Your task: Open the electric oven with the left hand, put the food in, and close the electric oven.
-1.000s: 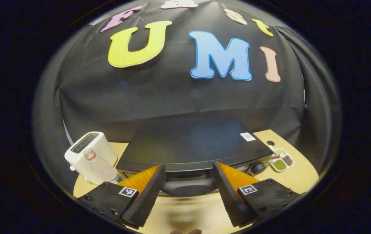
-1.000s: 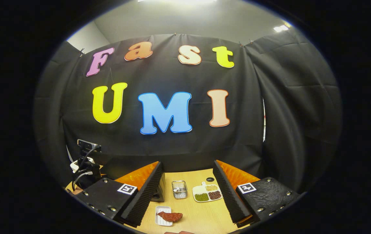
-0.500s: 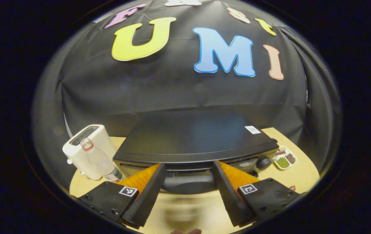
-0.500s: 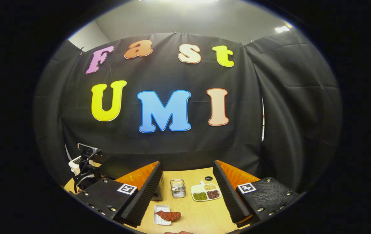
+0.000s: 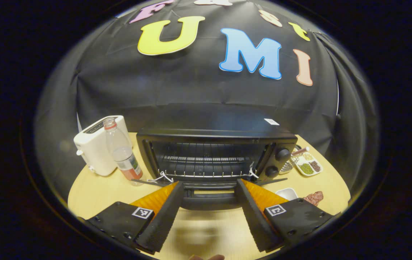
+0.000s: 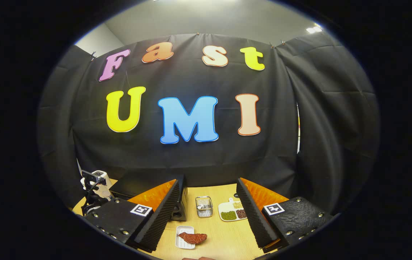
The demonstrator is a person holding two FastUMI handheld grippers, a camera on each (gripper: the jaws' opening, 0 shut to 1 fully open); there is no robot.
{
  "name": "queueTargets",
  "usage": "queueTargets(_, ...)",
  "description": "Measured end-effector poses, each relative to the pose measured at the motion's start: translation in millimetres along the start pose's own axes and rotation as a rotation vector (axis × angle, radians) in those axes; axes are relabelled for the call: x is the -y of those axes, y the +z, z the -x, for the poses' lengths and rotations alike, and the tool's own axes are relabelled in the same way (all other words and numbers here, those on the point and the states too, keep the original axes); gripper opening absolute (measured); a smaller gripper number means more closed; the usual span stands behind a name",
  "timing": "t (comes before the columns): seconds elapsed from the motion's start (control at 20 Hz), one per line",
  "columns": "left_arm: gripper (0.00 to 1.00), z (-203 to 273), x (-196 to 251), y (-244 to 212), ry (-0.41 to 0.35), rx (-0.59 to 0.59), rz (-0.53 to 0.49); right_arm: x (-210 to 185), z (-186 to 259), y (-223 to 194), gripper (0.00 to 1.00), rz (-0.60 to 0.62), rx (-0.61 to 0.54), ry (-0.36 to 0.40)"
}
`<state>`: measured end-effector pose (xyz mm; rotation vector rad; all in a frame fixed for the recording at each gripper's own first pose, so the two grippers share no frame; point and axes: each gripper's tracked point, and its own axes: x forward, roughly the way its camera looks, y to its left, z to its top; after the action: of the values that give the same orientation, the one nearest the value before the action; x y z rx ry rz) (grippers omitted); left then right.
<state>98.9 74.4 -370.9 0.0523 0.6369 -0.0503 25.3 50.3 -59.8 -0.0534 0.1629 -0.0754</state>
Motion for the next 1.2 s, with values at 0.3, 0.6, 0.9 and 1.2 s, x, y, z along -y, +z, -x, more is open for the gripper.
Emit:
queueTargets(0.3,0.99,7,0,-48,0.004,-0.08,-0.011,-2,2,-7,0.97,0.008,-0.013,0.009)
queueTargets(0.6,0.95,10,-14,-58,0.038,-0.105,0.036,9,3,-17,0.97,0.01,-0.032,-0.009)
queueTargets(0.9,0.99,52,-16,42,0.039,0.111,-0.009,15,-13,-66,0.97,-0.055,-0.153,0.052)
queueTargets(1.2,0.93,140,-11,167,0.064,0.407,-0.059,22,-37,-163,0.97,-0.288,-0.403,0.153)
